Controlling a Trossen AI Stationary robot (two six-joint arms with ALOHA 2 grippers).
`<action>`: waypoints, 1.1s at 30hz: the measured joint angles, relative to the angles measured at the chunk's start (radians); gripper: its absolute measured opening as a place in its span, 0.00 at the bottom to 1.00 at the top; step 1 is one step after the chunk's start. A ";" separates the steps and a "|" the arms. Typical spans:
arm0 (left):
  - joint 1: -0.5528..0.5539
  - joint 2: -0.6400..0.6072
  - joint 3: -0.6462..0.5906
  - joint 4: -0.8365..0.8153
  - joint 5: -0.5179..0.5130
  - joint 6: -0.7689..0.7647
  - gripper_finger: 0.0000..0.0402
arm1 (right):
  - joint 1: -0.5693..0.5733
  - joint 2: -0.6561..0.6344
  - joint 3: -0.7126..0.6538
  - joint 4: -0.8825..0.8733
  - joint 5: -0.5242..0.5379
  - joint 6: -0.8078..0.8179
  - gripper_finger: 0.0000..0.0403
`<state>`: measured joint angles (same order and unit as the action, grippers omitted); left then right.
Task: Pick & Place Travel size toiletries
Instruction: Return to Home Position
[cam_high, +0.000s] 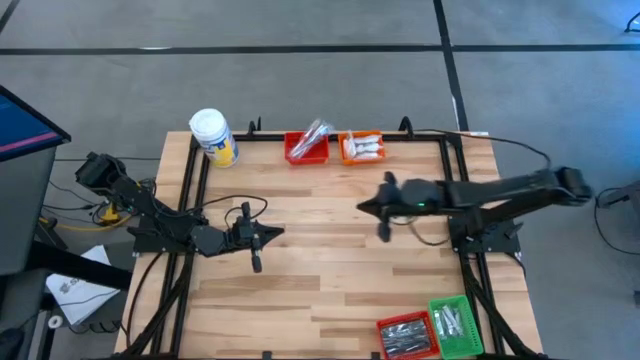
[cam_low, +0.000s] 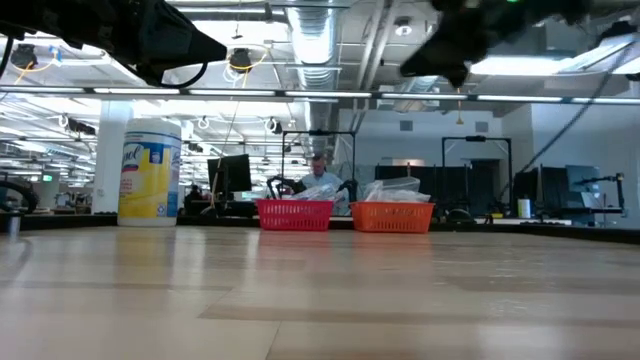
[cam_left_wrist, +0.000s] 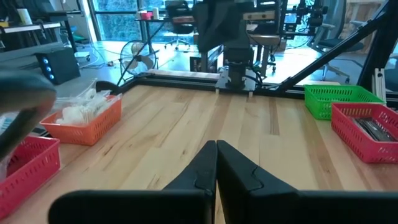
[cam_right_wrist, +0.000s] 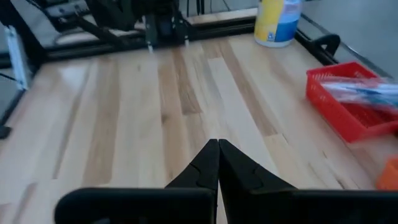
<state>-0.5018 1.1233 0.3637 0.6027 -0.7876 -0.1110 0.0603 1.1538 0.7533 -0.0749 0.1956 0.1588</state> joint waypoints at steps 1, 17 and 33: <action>0.000 0.000 0.000 0.001 0.000 0.000 0.00 | 0.002 -0.051 -0.039 0.007 0.000 0.007 0.00; 0.032 0.064 0.000 0.035 0.010 -0.003 0.00 | 0.019 -0.562 -0.411 0.165 0.008 -0.025 0.00; 0.032 0.077 0.000 0.065 0.017 0.001 0.00 | 0.016 -0.754 -0.598 0.252 -0.124 -0.056 0.00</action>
<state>-0.4694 1.2003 0.3637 0.6675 -0.7710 -0.1097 0.0763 0.3995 0.1555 0.1766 0.0717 0.1024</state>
